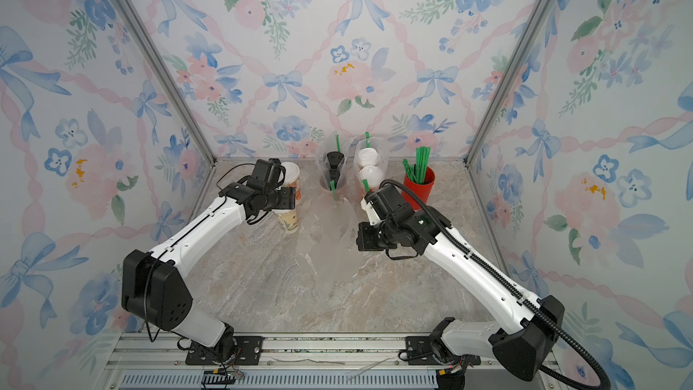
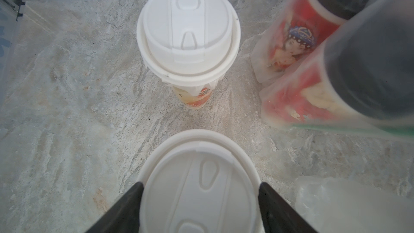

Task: Pack milk tea into plastic carrier bags
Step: Pick up the milk tea cup at the center of the board.

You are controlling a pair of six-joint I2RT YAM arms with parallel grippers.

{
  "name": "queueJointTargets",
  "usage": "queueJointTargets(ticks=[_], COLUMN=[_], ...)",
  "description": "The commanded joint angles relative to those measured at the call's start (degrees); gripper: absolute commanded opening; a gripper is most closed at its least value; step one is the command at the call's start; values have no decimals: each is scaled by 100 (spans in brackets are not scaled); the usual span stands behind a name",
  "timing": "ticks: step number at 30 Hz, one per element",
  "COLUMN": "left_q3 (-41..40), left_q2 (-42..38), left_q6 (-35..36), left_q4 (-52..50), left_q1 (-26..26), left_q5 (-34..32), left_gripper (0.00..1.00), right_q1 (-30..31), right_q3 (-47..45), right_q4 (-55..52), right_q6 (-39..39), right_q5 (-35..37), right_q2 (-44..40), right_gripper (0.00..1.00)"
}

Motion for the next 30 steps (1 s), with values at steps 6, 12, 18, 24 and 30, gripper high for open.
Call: queueJointTargets(ticks=[6,12,18,24,30], left_q3=[-204,-222,-87,148,602], left_q2=[84,3,-183,-541,-792], left_q6=[92,118,145,145,83], left_q4=[-162,-170,-171,-205,-475], left_q1=[20,17,20,-5,-66], left_q5=[-1,-42,15,196,350], left_gripper=[73,67,63,59,56], right_q1=[42,55,59,64,72], right_q3=[182,216,254,287,307], right_q4=[-91,-95,-101,-100,-93], right_q6=[34,35,24,4,-18], right_q5=[-14,-14,-1,-9,-35], right_q2=[71,106,128,163,220], right_gripper=[0,0,0,0,0])
